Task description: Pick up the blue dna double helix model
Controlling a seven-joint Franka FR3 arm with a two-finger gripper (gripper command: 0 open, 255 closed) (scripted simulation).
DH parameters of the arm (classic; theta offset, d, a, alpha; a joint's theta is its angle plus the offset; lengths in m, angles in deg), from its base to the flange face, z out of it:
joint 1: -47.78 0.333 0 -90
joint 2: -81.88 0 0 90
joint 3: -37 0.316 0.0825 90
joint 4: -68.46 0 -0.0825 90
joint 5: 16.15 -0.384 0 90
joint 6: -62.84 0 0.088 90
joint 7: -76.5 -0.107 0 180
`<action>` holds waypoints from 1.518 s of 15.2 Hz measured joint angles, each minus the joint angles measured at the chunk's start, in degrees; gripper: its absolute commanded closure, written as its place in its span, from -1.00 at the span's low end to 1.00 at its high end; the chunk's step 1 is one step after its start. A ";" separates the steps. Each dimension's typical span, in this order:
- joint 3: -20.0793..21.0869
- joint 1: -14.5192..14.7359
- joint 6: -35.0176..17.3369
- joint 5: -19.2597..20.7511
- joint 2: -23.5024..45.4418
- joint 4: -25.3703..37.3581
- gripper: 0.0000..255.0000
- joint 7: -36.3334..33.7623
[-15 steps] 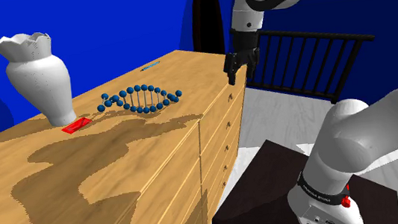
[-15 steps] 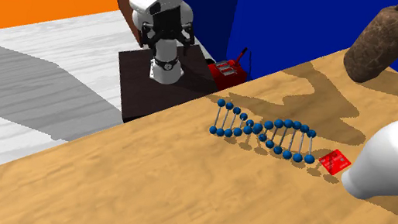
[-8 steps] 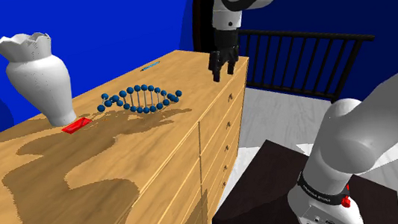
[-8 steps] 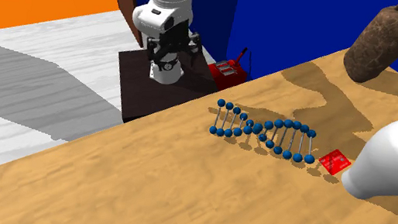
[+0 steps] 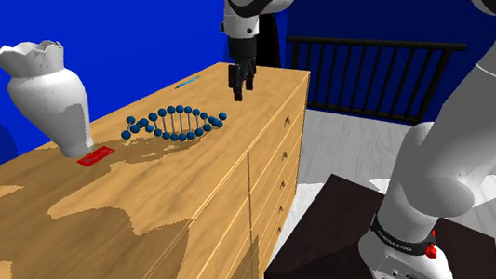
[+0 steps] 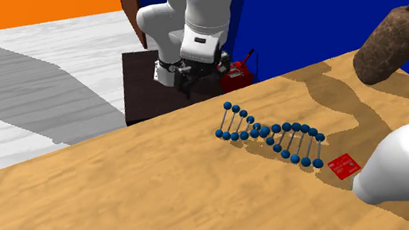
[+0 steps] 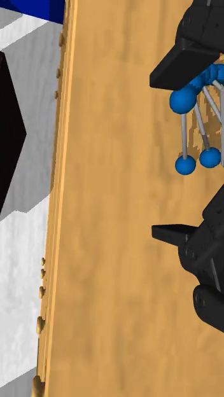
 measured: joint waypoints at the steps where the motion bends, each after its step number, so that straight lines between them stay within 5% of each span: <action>1: 0.20 0.56 -0.23 -0.12 2.04 1.88 -1.00 1.63; 18: 7.69 8.67 5.34 1.38 32.02 38.70 -1.00 24.69; 23: 8.05 8.93 2.23 1.59 32.32 35.93 -1.00 25.74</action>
